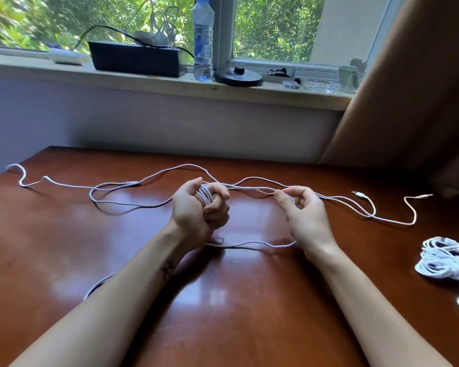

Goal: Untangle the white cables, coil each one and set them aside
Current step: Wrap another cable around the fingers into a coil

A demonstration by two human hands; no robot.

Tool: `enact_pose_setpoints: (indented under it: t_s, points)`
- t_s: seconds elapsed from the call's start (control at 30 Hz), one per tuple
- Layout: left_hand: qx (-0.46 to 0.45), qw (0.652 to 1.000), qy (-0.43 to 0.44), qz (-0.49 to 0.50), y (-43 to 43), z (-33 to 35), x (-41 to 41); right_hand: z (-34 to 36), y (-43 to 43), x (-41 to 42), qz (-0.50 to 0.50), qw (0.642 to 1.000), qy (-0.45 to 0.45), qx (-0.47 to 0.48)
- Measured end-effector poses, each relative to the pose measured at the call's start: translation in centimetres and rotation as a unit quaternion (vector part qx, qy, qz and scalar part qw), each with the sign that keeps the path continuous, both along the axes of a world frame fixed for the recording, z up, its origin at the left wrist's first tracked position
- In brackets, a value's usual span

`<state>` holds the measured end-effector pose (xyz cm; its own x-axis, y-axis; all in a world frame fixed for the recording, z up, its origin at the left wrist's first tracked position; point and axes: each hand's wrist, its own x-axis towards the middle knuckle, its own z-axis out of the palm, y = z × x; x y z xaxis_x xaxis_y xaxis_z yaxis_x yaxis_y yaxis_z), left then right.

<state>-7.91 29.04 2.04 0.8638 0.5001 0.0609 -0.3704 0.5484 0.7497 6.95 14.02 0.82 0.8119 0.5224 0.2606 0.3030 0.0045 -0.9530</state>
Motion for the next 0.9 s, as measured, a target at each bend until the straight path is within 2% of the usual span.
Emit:
enact_pose_setpoints:
  t_s: [0.13,0.23,0.47,0.6,0.73,0.9]
  points:
    - [-0.058,0.997,-0.041,0.023,0.1,0.1,-0.1,0.0,-0.3,0.0,-0.038,0.994,-0.099,-0.03]
    - [-0.077,0.995,-0.057,0.028,0.1,0.1,-0.1,-0.4,-0.5,0.2,-0.055,0.978,-0.181,-0.092]
    - [-0.097,0.992,-0.079,0.032,0.4,0.1,-0.4,-0.2,-0.7,-0.2,-0.026,0.955,-0.259,-0.146]
    - [-0.113,0.988,-0.097,0.04,0.9,0.2,-0.3,-0.3,-0.5,-0.8,0.068,0.95,-0.268,-0.148]
    - [-0.113,0.988,-0.058,0.089,1.0,0.3,0.3,-0.2,-0.3,-1.8,0.18,0.947,-0.224,-0.143]
    - [-0.003,0.983,0.011,0.186,1.1,-0.2,1.3,-0.3,-0.3,-2.4,0.231,0.94,-0.205,-0.146]
